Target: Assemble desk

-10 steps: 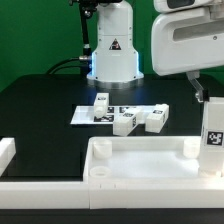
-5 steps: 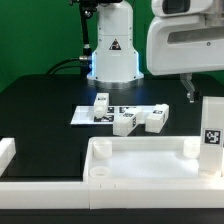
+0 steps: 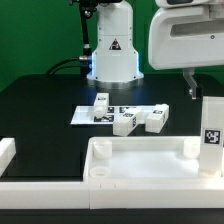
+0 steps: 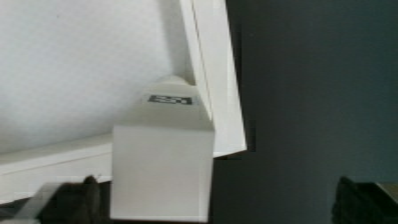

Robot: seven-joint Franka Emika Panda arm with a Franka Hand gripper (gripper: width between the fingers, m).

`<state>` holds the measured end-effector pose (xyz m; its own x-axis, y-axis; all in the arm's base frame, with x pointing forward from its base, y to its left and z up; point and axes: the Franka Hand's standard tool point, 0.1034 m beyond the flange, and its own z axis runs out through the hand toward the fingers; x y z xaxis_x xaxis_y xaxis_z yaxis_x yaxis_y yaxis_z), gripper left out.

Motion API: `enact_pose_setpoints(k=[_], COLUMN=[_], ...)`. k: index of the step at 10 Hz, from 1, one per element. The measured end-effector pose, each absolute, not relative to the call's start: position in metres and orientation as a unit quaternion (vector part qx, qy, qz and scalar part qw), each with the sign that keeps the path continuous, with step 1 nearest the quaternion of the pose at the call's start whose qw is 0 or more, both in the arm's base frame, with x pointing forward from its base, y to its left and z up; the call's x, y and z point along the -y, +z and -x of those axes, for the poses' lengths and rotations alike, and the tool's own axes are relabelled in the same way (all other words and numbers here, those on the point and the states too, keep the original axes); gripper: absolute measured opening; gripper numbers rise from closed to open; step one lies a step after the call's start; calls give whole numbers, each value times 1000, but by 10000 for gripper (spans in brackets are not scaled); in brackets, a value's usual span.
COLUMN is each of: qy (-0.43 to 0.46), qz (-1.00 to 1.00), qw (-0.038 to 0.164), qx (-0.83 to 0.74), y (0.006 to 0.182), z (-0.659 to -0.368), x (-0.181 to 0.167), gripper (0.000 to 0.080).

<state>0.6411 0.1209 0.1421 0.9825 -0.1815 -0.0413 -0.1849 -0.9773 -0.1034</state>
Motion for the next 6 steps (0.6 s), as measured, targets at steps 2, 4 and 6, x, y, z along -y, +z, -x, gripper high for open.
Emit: enact_pose_setpoints(k=[2,4,6], qy=[50,39,41], qz=[991,991,990], qw=[43,44,48], qx=[-115,-124,-130], y=[116,109,110], z=[-626,-621,-622], x=[-105,-120,-120], gripper=[649,649,542])
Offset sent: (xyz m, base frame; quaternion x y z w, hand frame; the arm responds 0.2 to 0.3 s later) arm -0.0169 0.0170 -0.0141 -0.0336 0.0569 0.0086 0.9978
